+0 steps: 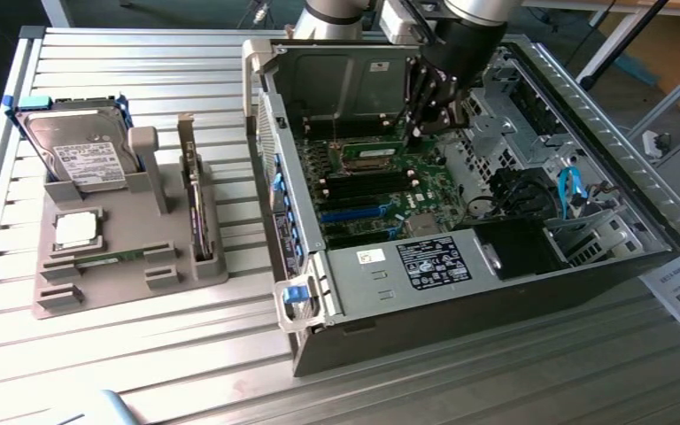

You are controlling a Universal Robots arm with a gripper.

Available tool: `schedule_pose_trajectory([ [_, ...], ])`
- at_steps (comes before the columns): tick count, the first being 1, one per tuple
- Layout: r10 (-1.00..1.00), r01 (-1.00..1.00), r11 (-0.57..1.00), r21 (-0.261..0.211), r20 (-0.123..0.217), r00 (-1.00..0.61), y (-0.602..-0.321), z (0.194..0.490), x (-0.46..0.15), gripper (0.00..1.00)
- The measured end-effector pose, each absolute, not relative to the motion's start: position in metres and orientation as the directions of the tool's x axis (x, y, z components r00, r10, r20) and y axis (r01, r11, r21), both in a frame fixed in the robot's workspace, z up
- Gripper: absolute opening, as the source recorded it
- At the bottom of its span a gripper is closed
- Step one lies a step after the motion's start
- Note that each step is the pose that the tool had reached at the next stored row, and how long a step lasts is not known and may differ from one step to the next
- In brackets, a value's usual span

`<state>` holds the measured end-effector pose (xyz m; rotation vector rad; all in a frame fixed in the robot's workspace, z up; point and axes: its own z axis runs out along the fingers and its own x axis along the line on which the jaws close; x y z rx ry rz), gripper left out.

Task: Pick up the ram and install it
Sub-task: 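Insert the ram into the slot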

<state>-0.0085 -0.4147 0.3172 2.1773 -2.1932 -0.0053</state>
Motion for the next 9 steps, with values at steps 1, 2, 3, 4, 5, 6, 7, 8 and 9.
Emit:
schedule_pose_trajectory([
  [1,-0.999,-0.999,0.009,0.038,0.034,-0.008,-0.4146,0.315,-0.0085,0.12],
  [2,-0.999,-0.999,0.01,0.038,0.034,-0.008,-0.4146,0.313,-0.0085,0.12],
  [3,-0.999,-0.999,0.01,0.038,0.034,-0.009,-0.4146,0.3118,-0.0085,0.12],
  [4,-0.999,-0.999,0.011,0.038,0.034,-0.01,-0.4146,0.3108,-0.0085,0.12],
  [5,-0.999,-0.999,0.011,0.038,0.034,-0.01,-0.4146,0.3098,-0.0085,0.12],
  [6,-0.999,-0.999,0.012,0.038,0.034,-0.01,-0.4146,0.3088,-0.0085,0.12],
  [7,-0.999,-0.999,0.012,0.038,0.034,-0.011,-0.4146,0.3077,-0.0085,0.12],
  [8,-0.999,-0.999,0.013,0.038,0.034,-0.011,-0.4146,0.3066,-0.0085,0.12],
  [9,-0.999,-0.999,0.013,0.038,0.034,-0.012,-0.4146,0.3056,-0.0085,0.12],
])
